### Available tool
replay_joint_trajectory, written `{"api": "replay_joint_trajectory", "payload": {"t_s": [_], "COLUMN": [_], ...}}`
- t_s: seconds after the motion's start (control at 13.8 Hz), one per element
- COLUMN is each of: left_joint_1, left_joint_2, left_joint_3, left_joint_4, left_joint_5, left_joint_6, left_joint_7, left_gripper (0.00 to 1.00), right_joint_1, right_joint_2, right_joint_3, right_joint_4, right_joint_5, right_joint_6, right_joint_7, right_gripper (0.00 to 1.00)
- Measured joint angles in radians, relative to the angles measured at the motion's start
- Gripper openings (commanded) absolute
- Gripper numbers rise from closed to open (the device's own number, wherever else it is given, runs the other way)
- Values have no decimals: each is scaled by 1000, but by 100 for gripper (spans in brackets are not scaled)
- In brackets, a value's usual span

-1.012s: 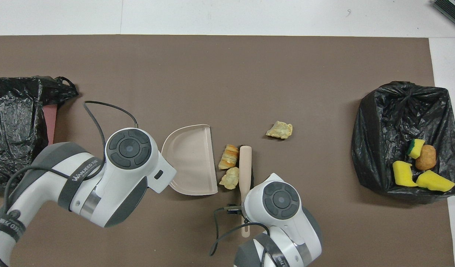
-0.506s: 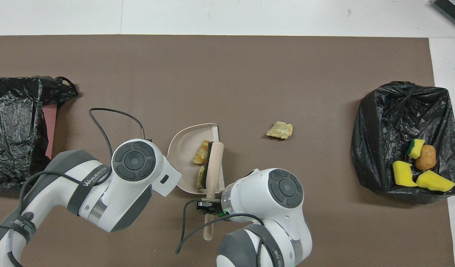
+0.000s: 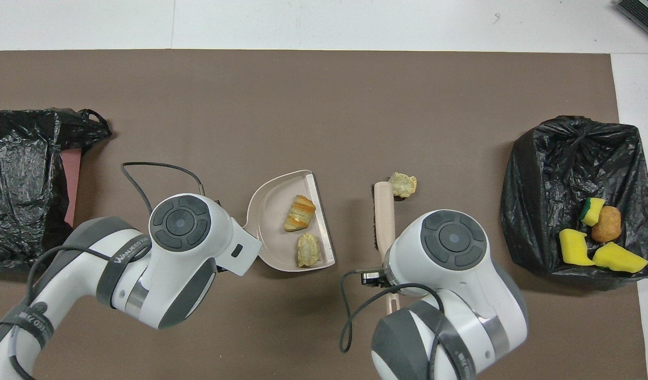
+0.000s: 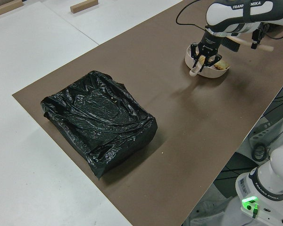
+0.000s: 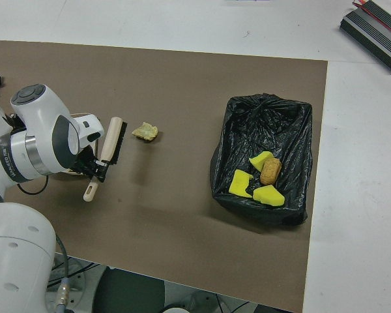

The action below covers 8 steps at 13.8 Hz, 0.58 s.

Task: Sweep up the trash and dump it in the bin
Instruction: 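Brush the remaining bread into the dustpan with the right gripper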

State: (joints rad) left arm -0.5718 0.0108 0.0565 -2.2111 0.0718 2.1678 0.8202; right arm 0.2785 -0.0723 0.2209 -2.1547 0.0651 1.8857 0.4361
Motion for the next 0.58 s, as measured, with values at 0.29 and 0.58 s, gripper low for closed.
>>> {"api": "replay_joint_trajectory", "payload": {"t_s": [0.29, 0.58], "left_joint_1": [-30, -52], "left_joint_2": [0, 0], "left_joint_3": [-4, -4], "left_joint_4": [6, 7], "left_joint_5": [-10, -10], "left_joint_6": [-25, -40], "left_joint_7": [-86, -125], "left_gripper": [0, 0], "right_joint_1": [-148, -172], "right_joint_2": [100, 237], "right_joint_3": [-4, -1], "right_joint_4": [99, 163], "right_joint_5": [-280, -428], "right_joint_6": [-8, -7], "right_joint_7": [-195, -299], "right_gripper": [0, 0]}}
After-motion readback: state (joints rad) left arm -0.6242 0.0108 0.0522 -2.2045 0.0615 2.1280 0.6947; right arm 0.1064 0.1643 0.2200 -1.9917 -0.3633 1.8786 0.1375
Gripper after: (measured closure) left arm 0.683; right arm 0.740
